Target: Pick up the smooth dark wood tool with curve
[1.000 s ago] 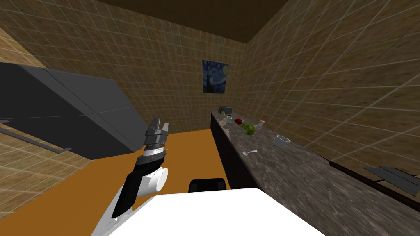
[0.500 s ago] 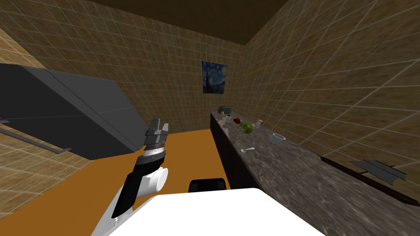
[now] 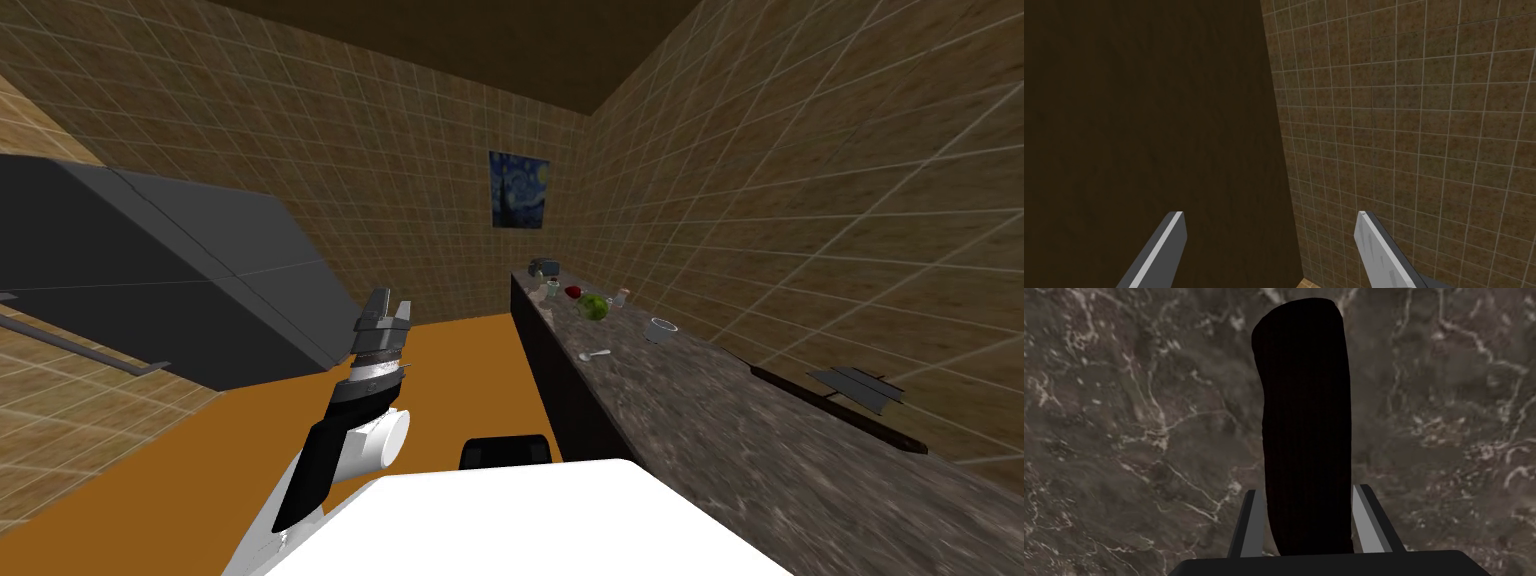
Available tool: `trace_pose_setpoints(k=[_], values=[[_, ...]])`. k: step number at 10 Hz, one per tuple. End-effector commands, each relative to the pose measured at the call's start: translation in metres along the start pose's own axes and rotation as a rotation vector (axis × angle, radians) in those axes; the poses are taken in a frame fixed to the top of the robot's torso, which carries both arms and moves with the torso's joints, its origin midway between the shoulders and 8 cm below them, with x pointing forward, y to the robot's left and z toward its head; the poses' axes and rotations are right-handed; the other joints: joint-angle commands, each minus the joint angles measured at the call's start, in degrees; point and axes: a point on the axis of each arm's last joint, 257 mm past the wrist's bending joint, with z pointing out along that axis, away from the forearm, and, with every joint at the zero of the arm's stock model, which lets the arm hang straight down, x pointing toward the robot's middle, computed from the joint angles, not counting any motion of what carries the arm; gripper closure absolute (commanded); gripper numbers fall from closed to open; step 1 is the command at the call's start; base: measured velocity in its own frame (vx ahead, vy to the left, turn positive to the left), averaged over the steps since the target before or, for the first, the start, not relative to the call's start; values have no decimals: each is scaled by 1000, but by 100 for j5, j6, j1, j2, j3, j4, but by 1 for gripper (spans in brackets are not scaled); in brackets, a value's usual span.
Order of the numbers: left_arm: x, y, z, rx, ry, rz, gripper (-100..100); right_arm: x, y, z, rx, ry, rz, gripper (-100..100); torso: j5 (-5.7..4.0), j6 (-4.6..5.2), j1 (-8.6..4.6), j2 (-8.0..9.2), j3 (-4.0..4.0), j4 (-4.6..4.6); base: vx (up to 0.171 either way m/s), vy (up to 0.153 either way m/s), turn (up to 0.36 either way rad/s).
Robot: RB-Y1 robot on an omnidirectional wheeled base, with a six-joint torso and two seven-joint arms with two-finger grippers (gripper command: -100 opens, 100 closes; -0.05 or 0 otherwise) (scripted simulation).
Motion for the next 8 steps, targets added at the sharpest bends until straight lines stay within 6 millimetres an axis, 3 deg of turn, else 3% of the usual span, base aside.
trace_pose_setpoints(k=[1, 5, 6, 7, 8], values=[[0, 0, 0, 0, 0, 0, 0, -13, 2, 1, -6, -1, -7, 100, 0, 0, 0, 0, 0, 0, -61, 2, -12], [0, 0, 0, 0, 0, 0, 0, -58, 12, 2, -19, 12, -9, 100, -1, 7, 2, 9, 6, 2, -93, -5, -44], [0, 0, 0, 0, 0, 0, 0, -65, 19, 3, -36, 11, -26, 100, -3, 7, -5, 7, 4, 1, -63, -9, -15], [0, 0, 0, 0, 0, 0, 0, -59, 16, 3, -28, 11, -19, 100, -4, 4, -3, 0, 0, 0, -21, 1, 5], [0, 0, 0, 0, 0, 0, 0, -61, 17, 3, -29, 11, -18, 0, -1, 6, -1, -11, -6, -3, 0, 0, 0]])
